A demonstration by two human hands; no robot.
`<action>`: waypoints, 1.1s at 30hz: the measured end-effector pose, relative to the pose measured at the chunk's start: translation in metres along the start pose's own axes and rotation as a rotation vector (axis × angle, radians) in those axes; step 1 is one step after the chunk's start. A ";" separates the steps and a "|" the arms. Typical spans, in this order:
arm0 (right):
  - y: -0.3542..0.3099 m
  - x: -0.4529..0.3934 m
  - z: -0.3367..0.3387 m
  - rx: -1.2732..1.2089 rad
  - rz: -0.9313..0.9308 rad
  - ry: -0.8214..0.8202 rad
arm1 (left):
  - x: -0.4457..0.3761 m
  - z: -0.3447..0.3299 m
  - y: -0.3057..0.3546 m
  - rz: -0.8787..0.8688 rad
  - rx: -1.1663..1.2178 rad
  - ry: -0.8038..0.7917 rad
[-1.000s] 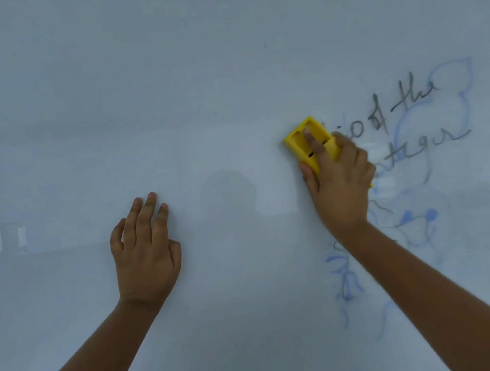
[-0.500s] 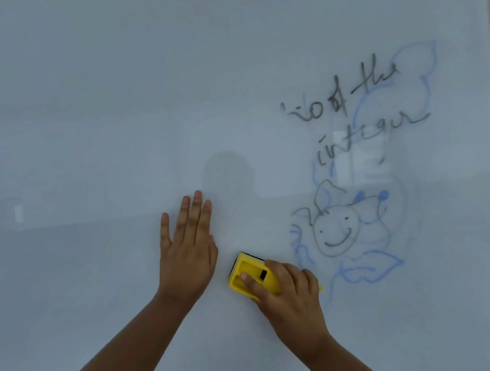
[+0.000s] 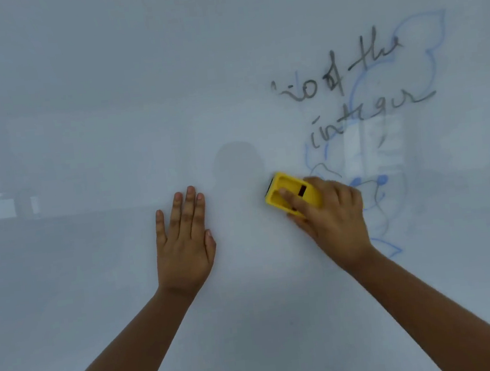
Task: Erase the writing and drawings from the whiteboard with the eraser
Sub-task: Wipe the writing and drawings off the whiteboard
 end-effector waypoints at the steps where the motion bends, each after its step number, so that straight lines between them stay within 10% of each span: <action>1: 0.016 -0.015 0.002 0.014 -0.062 0.003 | 0.000 0.000 0.000 -0.002 0.002 -0.004; 9: 0.029 -0.036 0.001 -0.070 -0.490 0.059 | 0.000 0.000 0.000 0.008 0.007 -0.001; 17: -0.114 0.070 -0.004 -0.131 -0.225 -0.019 | 0.003 0.000 -0.001 0.007 -0.003 0.003; 23: -0.100 0.104 0.000 -0.223 -0.192 -0.046 | 0.002 0.001 -0.002 0.001 0.001 0.002; 33: -0.003 0.089 0.009 -0.217 -0.905 0.166 | 0.003 0.000 -0.001 0.007 0.009 -0.010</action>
Point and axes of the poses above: each hand's wrist, its own x-axis away from the middle knuckle, its own z-axis out of the back of the hand, y = z × x, the point moved 6 cm from there along -x, towards the middle knuckle, and after that the axes turned 12 degrees about z, right-handed, at the moved point
